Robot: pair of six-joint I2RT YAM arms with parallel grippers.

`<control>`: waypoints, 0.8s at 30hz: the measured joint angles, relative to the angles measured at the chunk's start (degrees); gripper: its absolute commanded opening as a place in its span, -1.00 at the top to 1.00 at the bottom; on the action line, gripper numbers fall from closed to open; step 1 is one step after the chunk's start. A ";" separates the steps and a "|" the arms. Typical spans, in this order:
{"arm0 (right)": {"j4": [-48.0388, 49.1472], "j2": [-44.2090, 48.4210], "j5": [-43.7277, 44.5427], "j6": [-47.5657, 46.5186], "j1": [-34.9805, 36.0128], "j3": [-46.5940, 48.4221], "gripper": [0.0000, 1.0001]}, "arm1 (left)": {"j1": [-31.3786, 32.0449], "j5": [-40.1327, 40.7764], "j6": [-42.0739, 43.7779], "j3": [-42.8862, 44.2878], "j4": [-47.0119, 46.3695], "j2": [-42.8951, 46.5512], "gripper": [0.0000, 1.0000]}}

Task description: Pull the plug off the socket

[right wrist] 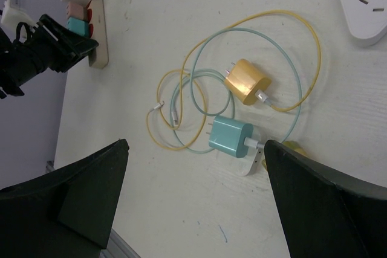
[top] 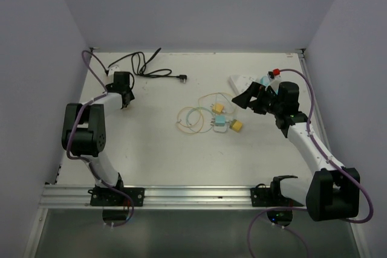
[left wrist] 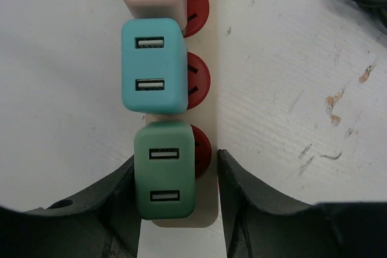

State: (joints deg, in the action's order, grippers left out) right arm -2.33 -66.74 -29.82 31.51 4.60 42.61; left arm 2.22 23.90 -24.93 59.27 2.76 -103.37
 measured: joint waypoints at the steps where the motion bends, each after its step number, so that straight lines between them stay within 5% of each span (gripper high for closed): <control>1: 0.04 0.00 0.00 0.00 0.00 0.00 -0.98 | -0.04 -0.59 -0.26 -0.96 -0.04 0.85 0.37; 7: 0.20 0.02 -0.24 0.00 0.02 0.00 -0.98 | 2.25 -2.45 -4.04 -6.99 1.84 7.10 0.37; 14: 0.22 0.02 -1.25 -0.02 0.76 0.00 -0.98 | 17.09 -0.13 -13.20 -15.78 6.73 16.96 0.21; 20: 0.68 0.02 -1.49 -0.02 1.44 0.00 -0.98 | 32.02 0.24 -22.93 -20.90 11.72 24.35 -0.07; 24: 0.98 -0.07 -1.99 -0.17 2.40 0.00 -0.98 | 40.46 -0.70 -27.93 -21.22 15.61 24.74 -0.43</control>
State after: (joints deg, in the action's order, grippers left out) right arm -1.34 -66.81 -31.81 31.33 7.01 42.61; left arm 42.68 23.20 -52.86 38.04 18.37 -78.63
